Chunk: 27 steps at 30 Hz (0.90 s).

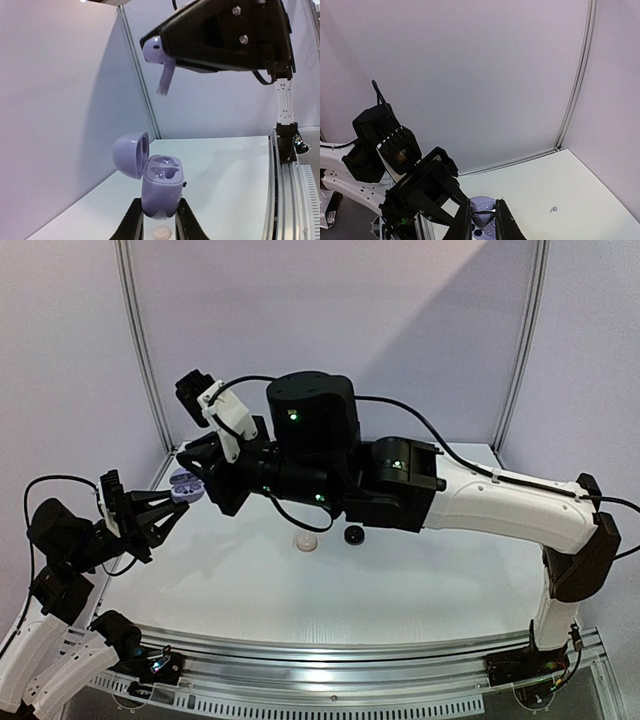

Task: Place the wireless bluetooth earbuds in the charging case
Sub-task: Insert the right earbud into the right side groove of the charging case.

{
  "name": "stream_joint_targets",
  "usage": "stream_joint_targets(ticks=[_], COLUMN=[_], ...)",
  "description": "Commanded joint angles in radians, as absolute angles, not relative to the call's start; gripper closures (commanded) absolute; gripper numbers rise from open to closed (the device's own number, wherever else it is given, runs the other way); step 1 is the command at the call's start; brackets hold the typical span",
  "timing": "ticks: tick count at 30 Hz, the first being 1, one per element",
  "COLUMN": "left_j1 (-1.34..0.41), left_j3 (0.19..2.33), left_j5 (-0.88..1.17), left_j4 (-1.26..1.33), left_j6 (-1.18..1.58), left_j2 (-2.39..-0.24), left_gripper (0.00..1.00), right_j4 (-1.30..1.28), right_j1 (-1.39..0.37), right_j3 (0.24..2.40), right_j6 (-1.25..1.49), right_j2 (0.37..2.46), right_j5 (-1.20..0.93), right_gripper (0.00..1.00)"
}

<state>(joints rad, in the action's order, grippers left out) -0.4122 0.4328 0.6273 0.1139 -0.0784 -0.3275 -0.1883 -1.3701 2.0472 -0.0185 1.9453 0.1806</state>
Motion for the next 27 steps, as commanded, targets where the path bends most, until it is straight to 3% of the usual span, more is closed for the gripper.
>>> stream_joint_targets(ticks=[1,11,27], left_j1=[-0.422,-0.422,-0.43], left_j3=[0.426,0.358,0.154], left_j5=[0.614,0.478,0.391], left_j4=[0.11,0.239,0.563], left_j6=[-0.083,-0.104,-0.501], left_j2=[-0.324,-0.241,-0.174], left_gripper=[1.0,1.0,1.0], right_j4=[-0.157,-0.152,-0.059], right_j1=[-1.36,-1.359,-1.358], right_j3=[2.032,2.027,2.036], right_j6=[-0.006,0.185,0.376], right_j2=[1.908,1.912,1.998], right_j5=[0.193,0.352,0.24], right_gripper=[1.0,1.0,1.0])
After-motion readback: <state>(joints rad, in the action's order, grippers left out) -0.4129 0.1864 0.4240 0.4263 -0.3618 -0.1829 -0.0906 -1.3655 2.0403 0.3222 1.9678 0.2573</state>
